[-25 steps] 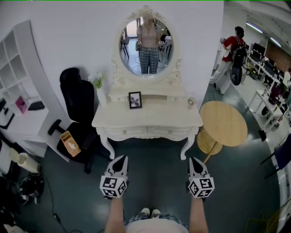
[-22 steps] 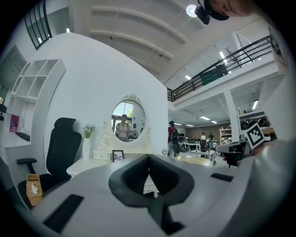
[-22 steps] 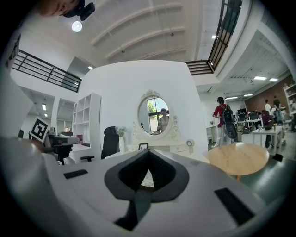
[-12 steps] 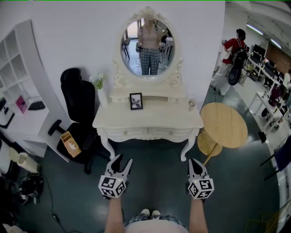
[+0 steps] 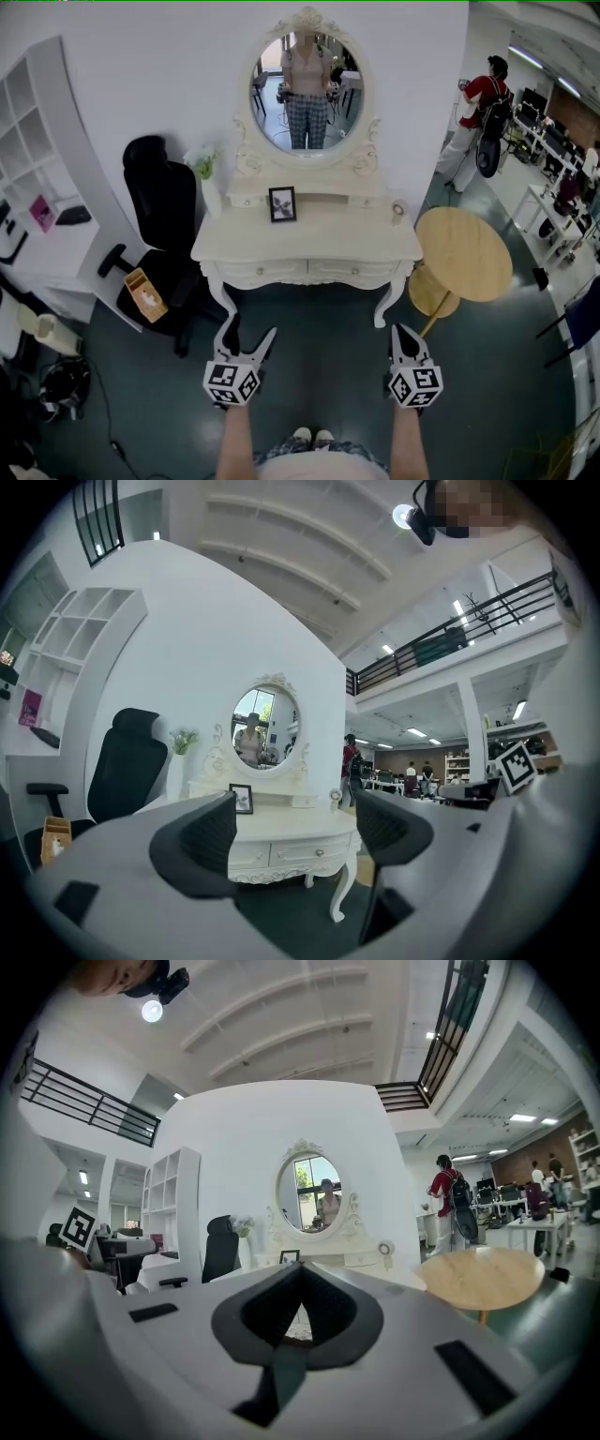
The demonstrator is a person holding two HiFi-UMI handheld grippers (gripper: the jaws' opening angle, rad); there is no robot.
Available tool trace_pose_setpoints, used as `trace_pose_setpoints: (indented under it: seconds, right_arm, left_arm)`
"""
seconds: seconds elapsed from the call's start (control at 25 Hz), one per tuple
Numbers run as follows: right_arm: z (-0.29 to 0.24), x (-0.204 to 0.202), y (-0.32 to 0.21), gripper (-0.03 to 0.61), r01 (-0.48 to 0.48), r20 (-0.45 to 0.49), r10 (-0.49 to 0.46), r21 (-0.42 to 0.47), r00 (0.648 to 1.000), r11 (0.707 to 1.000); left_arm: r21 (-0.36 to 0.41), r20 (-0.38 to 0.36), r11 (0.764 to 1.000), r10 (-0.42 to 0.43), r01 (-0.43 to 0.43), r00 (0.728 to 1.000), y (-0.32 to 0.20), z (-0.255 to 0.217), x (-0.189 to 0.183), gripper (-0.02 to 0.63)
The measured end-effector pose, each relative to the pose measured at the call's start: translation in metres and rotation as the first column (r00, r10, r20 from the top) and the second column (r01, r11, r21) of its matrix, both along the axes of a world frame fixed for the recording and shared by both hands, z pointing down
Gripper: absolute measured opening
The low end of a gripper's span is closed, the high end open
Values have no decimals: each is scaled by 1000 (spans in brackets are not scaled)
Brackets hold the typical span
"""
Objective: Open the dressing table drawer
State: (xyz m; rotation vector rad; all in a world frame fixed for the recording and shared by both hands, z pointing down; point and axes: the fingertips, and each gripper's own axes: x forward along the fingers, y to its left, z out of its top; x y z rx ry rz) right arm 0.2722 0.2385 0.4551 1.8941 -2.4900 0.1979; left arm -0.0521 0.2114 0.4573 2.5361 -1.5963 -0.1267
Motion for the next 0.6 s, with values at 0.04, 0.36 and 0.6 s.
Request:
trace_pose_setpoints:
  seconds: [0.04, 0.36, 0.6]
  right_arm:
    - [0, -1, -1, 15, -2, 0, 2, -1, 1000, 1000]
    - [5, -14, -15, 15, -25, 9, 25, -3, 1000, 1000]
    - [12, -18, -33, 15, -18, 7, 18, -8, 1000, 1000]
  left_arm:
    - [-3, 1, 1000, 1, -1, 1000, -1, 1, -2, 382]
    - [-15, 6, 1000, 17, -17, 1000, -22, 8, -16, 382]
    - [-25, -6, 999, 21, -21, 1000, -49, 15, -17, 382]
